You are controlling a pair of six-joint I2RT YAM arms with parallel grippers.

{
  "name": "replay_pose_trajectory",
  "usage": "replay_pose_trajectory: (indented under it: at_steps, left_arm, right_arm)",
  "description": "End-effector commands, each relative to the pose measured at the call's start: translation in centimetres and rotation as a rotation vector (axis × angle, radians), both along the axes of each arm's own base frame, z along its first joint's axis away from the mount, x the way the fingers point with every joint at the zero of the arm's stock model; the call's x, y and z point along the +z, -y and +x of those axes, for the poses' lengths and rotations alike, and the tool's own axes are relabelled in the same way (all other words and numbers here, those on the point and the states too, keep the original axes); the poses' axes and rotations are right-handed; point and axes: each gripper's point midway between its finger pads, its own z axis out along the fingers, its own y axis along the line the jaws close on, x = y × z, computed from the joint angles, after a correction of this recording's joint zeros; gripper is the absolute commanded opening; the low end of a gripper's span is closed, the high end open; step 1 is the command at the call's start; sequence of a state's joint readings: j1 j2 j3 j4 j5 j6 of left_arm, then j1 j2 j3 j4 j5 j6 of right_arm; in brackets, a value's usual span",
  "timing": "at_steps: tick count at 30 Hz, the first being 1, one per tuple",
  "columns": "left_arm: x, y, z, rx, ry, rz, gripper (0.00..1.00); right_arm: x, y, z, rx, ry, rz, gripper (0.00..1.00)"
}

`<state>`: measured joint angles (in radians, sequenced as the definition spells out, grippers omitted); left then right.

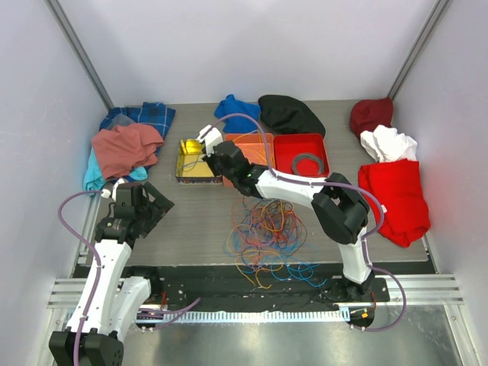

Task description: Untangle the cables

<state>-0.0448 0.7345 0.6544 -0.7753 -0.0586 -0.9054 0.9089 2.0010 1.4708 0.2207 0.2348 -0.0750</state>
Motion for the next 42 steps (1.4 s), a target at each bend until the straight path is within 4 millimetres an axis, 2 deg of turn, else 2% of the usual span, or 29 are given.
replay_pose_trajectory:
  at_steps: [1, 5, 12, 16, 17, 21, 22, 24, 26, 27, 28, 30, 31, 36, 42]
  left_arm:
    - [0.8, 0.3, 0.5, -0.021, 0.037, -0.003, 0.93]
    - [0.7, 0.2, 0.5, -0.019, 0.033, -0.001, 0.93]
    - [0.7, 0.3, 0.5, -0.022, 0.034, -0.004, 0.93]
    - [0.7, 0.3, 0.5, -0.021, 0.036, -0.006, 0.93]
    - [0.6, 0.3, 0.5, -0.020, 0.034, -0.005, 0.93]
    - [0.7, 0.3, 0.5, -0.019, 0.037, -0.006, 0.93]
    - [0.7, 0.3, 0.5, -0.019, 0.037, -0.004, 0.93]
    - [0.6, 0.3, 0.5, -0.020, 0.034, -0.005, 0.93]
    - [0.8, 0.3, 0.5, -0.021, 0.037, -0.006, 0.93]
    - [0.7, 0.4, 0.5, -0.022, 0.032, -0.007, 0.93]
    - [0.7, 0.4, 0.5, -0.023, 0.032, -0.008, 0.93]
    - [0.6, 0.4, 0.5, -0.026, 0.031, -0.008, 0.93]
    - [0.6, 0.4, 0.5, -0.026, 0.031, -0.008, 0.93]
    - [0.4, 0.4, 0.6, -0.024, 0.025, -0.006, 0.93]
    - [0.3, 0.4, 0.7, -0.026, 0.020, -0.005, 0.93]
  right_arm:
    - [0.3, 0.6, -0.5, -0.027, -0.021, 0.016, 0.01]
    - [-0.6, 1.1, -1.3, -0.023, -0.051, 0.016, 0.01]
    - [-0.6, 1.6, -2.1, -0.016, -0.069, 0.022, 0.01]
    - [0.4, 0.6, -1.6, 0.012, -0.040, 0.026, 0.01]
    - [1.2, -0.3, -1.0, 0.025, -0.021, 0.029, 0.01]
    - [1.8, -2.4, 0.6, 0.051, -0.004, 0.011, 0.01]
    - [2.7, -3.0, 1.1, 0.055, 0.007, 0.025, 0.01]
    - [1.3, -3.6, 2.0, 0.059, -0.010, 0.021, 0.01]
    - [2.2, -4.4, 2.8, 0.071, -0.004, 0.052, 0.01]
    - [1.0, -4.5, 3.4, 0.064, -0.023, 0.048, 0.01]
    - [1.6, -4.8, 3.7, 0.065, -0.015, 0.064, 0.01]
    - [0.2, -5.0, 4.5, 0.066, -0.041, 0.065, 0.01]
    - [0.3, -5.2, 4.8, 0.066, -0.043, 0.076, 0.01]
    - [-2.1, -5.7, 5.6, 0.078, -0.087, 0.082, 0.01]
    - [-3.4, -5.8, 6.2, 0.077, -0.128, 0.098, 0.01]
